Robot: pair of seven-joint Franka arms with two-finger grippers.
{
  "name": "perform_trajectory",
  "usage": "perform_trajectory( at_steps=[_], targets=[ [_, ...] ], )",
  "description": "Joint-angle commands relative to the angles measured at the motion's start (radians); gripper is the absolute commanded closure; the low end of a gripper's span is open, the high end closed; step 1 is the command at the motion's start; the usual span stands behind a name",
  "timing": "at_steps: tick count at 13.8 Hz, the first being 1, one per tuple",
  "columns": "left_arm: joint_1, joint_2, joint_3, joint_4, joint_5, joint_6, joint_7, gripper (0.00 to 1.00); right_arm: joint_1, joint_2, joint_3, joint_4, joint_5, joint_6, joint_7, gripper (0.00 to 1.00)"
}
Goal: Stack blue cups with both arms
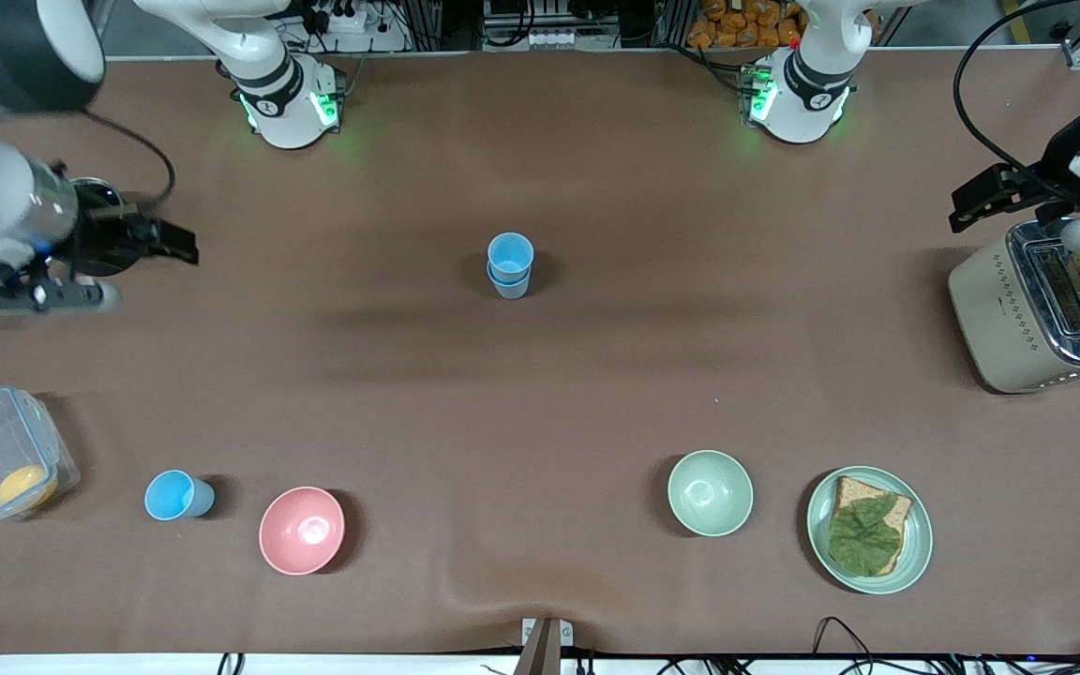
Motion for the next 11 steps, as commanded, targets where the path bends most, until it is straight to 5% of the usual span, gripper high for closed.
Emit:
perform_trajectory(
  at_steps=[1,11],
  targets=[
    [0.007,-0.013,-0.002,0.005,0.022,-0.019,-0.001,0.00,-0.085,-0.061,0.024,-0.033,-0.019,0.013,-0.075,0.00],
    [0.004,-0.007,-0.013,0.062,0.050,-0.068,-0.001,0.00,-0.078,-0.069,0.017,0.033,-0.018,-0.001,0.029,0.00]
  ],
)
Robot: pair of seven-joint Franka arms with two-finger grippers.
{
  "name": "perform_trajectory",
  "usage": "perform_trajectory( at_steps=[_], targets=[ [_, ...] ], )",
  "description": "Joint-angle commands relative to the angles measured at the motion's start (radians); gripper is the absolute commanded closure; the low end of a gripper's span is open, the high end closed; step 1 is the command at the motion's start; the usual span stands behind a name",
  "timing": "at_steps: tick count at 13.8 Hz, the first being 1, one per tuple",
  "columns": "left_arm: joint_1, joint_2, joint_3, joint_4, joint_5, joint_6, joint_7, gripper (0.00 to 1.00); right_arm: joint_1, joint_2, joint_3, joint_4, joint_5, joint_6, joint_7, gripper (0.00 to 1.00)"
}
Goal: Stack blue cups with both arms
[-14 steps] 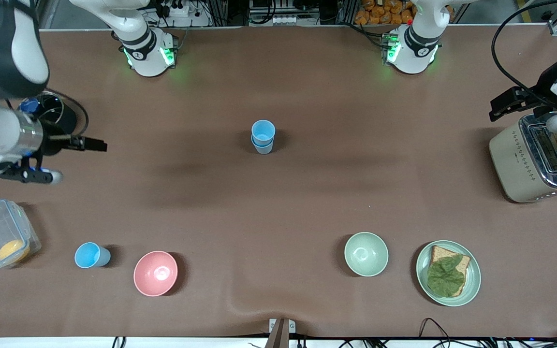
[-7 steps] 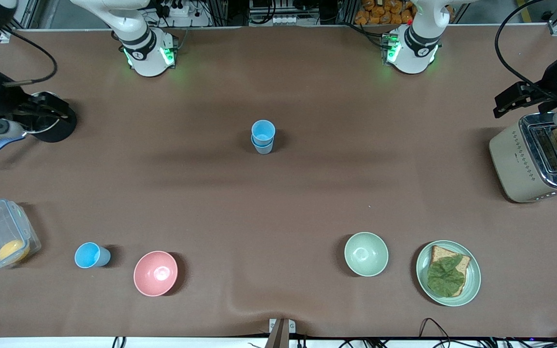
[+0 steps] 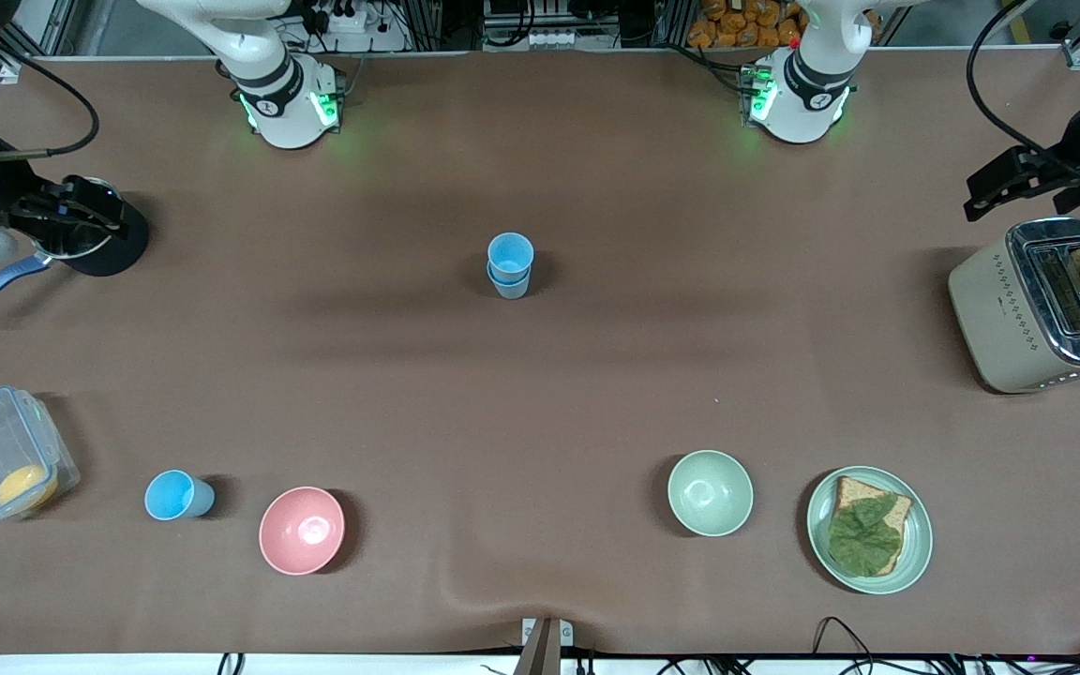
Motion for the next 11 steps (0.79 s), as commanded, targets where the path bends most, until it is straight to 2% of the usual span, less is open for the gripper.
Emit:
perform_trajectory(
  at_steps=[1,11],
  targets=[
    [0.001,-0.001,-0.013,0.019,0.064,-0.043,0.005,0.00,-0.007,-0.012,0.008,0.013,-0.012,-0.011,-0.011,0.00],
    [0.007,0.012,-0.013,0.023,0.057,-0.041,0.013,0.00,-0.001,0.023,0.013,0.076,-0.007,-0.028,-0.017,0.00]
  ],
)
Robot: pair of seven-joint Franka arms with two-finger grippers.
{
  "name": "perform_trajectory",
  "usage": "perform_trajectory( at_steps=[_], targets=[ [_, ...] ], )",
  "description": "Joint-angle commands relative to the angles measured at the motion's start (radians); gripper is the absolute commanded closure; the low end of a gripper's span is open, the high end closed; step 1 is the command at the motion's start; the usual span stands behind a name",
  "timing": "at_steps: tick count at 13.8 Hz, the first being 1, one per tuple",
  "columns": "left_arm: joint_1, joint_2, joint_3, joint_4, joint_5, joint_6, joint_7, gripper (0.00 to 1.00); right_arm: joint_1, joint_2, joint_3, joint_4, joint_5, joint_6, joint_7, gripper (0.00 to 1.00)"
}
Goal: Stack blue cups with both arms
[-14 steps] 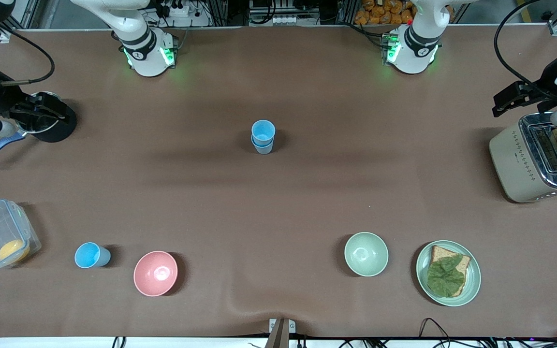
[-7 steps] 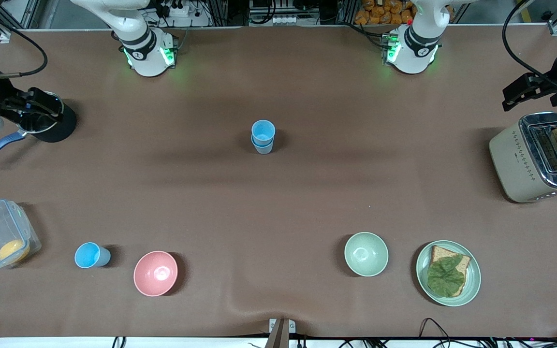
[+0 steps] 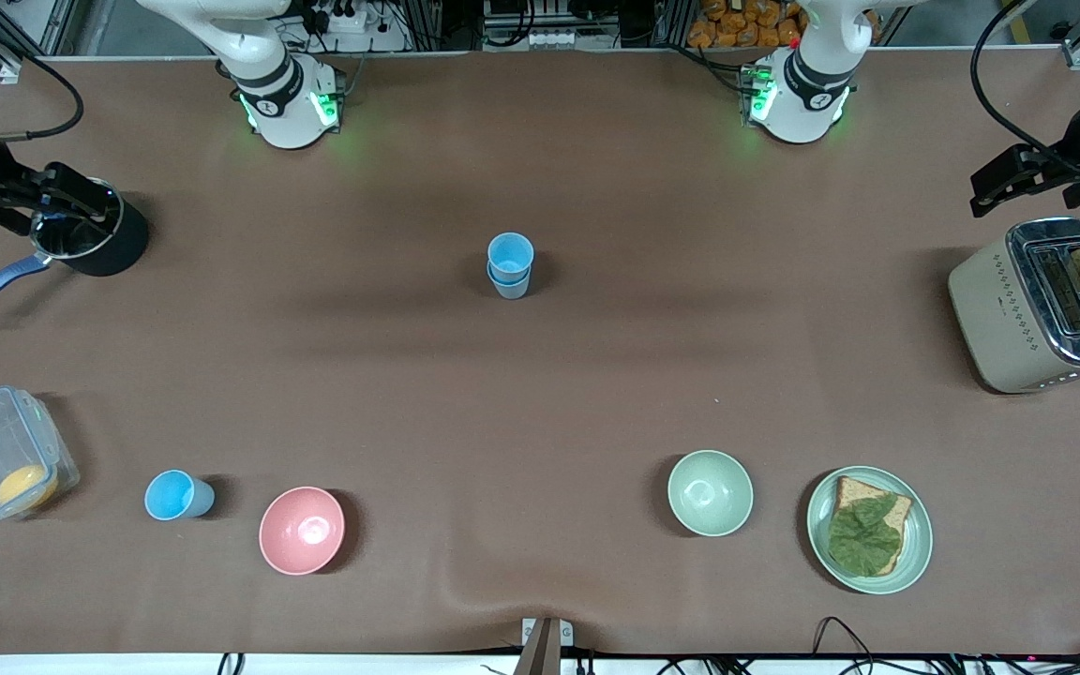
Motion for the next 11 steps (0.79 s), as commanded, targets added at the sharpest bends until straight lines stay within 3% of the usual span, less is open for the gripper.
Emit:
perform_trajectory(
  at_steps=[1,11],
  targets=[
    [0.006,0.005,-0.003,0.019,0.011,-0.018,0.012,0.00,-0.001,0.021,0.011,0.032,-0.005,-0.014,0.002,0.00],
    [0.003,0.005,-0.011,0.056,-0.030,-0.024,0.001,0.00,-0.004,0.016,0.009,0.029,-0.015,-0.011,-0.007,0.00]
  ],
)
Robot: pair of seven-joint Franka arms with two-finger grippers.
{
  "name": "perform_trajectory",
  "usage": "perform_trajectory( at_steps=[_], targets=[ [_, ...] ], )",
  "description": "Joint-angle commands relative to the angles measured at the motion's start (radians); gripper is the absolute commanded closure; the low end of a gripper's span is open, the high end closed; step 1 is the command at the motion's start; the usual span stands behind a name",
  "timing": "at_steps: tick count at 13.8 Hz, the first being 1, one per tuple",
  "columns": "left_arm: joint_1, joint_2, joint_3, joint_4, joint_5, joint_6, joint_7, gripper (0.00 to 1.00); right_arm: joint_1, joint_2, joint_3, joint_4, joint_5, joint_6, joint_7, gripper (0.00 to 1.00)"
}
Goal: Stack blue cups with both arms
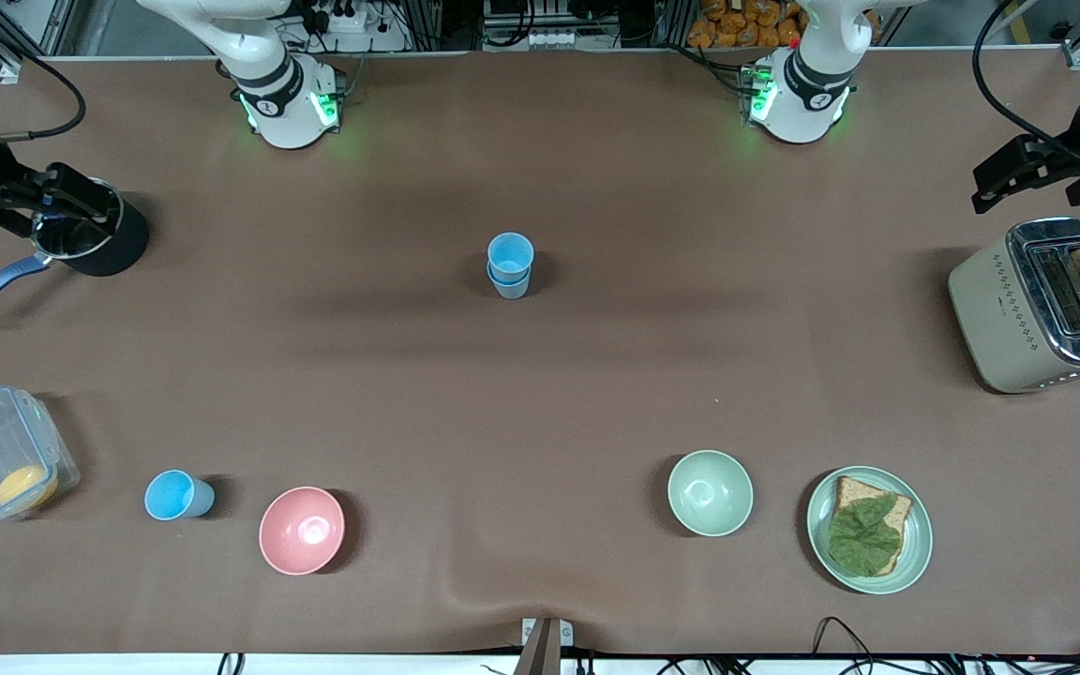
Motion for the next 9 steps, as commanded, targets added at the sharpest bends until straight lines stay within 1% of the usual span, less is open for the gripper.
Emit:
perform_trajectory(
  at_steps=[1,2,9],
  targets=[
    [0.009,0.005,0.001,0.025,-0.029,-0.025,0.000,0.00,-0.005,0.014,0.005,0.025,-0.018,-0.005,-0.008,0.00],
    [0.009,0.005,0.006,0.025,-0.032,-0.030,-0.002,0.00,-0.003,0.015,0.005,0.025,-0.032,-0.001,-0.005,0.00],
    [0.010,0.005,0.009,0.025,-0.029,-0.039,-0.002,0.00,-0.002,0.014,0.007,0.023,-0.032,-0.011,-0.002,0.00]
  ],
)
